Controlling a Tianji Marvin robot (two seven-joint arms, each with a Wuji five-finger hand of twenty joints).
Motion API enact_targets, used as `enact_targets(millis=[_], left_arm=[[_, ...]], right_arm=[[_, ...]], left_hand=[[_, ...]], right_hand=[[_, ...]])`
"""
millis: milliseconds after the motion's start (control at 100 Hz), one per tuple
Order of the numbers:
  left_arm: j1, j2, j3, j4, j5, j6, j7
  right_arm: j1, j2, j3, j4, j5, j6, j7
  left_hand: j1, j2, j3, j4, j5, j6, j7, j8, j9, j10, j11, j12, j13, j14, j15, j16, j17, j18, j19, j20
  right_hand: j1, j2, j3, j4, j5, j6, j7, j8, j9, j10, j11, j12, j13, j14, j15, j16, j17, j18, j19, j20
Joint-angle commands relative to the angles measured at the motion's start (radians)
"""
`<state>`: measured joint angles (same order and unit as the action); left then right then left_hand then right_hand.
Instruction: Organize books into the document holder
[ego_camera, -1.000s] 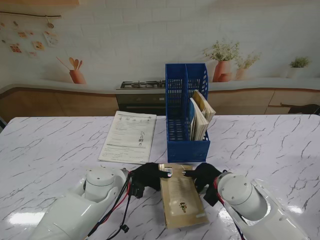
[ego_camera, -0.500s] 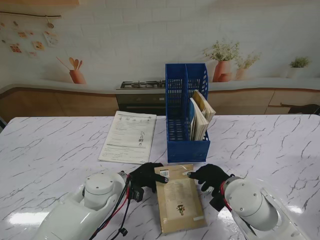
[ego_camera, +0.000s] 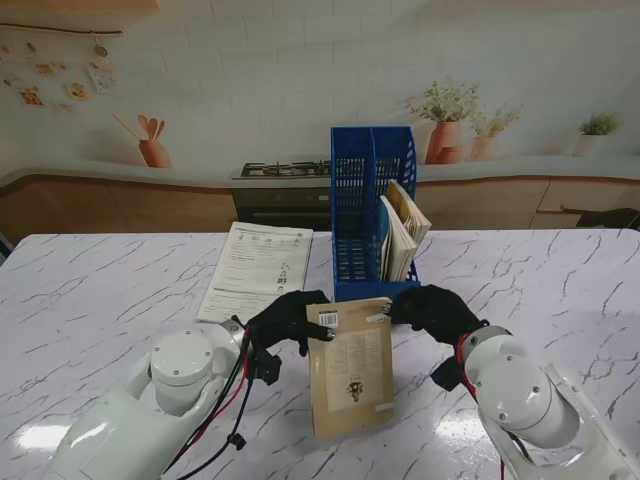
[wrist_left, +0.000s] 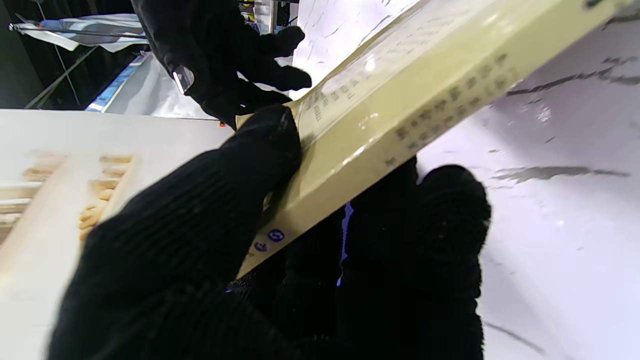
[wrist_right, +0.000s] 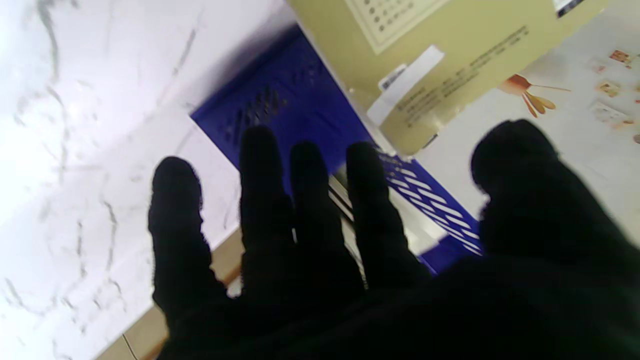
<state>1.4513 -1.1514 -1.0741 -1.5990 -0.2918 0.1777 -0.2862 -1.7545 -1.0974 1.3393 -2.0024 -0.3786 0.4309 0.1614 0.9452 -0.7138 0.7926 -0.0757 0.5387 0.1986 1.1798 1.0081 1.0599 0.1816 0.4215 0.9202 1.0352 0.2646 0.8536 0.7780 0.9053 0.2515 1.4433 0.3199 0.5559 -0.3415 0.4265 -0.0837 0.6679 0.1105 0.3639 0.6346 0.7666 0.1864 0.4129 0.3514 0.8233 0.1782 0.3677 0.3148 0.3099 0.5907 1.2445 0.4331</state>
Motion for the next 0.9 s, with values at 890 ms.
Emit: enact_targets(millis=[890], left_arm=[[-0.099, 0.032, -0.01, -0.134, 0.096, -0.078, -0.077]], right_arm=[[0.227, 0.037, -0.007, -0.006, -0.017, -0.251, 0.192]], left_hand=[[0.137, 0.061, 0.158, 0.031, 0.078, -0.188, 0.129, 0.085, 0.04, -0.039, -0.023, 0.071, 0.116, -0.039, 0.06, 0.044, 0.057, -0.048, 0.089, -0.016]], right_hand=[[-0.031, -0.115, 0.019, -0.013, -0.057, -0.133, -0.029, -0.026, -0.08, -0.141, -0.191, -0.023, -0.184, -0.092, -0.219, -0.012, -0.281, -0.118, -0.445, 0.031]])
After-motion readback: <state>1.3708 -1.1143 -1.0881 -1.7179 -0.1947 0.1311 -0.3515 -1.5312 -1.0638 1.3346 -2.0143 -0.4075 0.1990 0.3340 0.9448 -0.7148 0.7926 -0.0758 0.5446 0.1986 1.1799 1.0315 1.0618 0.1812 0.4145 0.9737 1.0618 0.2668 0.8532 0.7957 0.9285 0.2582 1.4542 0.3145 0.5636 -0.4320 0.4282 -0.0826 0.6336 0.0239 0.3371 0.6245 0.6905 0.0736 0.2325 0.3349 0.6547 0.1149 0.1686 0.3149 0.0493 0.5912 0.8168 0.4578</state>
